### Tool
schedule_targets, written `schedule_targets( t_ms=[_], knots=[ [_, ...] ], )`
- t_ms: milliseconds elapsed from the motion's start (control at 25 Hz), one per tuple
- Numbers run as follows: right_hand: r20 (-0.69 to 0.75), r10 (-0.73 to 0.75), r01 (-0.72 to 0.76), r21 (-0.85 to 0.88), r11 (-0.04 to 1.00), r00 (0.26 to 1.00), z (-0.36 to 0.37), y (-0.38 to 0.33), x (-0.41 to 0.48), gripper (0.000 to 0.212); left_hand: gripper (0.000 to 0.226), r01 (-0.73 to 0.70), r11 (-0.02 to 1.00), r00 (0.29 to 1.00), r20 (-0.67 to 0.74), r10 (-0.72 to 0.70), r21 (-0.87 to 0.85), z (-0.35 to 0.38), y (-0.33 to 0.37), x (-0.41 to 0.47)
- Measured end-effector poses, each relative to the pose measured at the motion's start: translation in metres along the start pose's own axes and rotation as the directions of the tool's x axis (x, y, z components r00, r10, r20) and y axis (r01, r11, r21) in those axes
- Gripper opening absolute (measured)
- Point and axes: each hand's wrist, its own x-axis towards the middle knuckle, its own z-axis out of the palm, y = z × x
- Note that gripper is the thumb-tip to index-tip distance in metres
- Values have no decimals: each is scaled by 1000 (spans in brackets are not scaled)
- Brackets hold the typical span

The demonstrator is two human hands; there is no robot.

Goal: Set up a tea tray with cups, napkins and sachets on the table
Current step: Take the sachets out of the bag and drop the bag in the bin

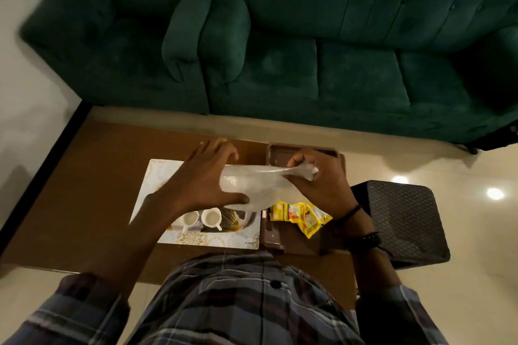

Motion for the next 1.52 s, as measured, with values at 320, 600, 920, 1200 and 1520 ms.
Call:
schedule_targets(
  t_ms=[320, 600, 920, 1200, 1520],
  knots=[
    [-35, -121, 115, -133, 984, 992, -4, -30, -8, 17, 28, 157, 958, 982, -66, -178, -241, 33, 26, 28],
    [166, 349, -386, 397, 833, 922, 20, -35, -39, 63, 27, 213, 403, 935, 66, -347, -890, 25, 46, 34],
    [-3, 534, -517, 252, 818, 845, 0, 5, -58, 57, 27, 214, 227, 975, 223, 14, -950, 30, 66, 29],
    [-185, 789, -539, 638, 550, 586, -2, 37, -96, 36, 47, 434, 334, 899, 427, -98, -837, 63, 85, 50],
    [-212, 871, -630, 618, 471, 443, -15, 61, -132, 34, 43, 632, 351, 758, 645, -95, -691, 116, 114, 55]
  ],
)
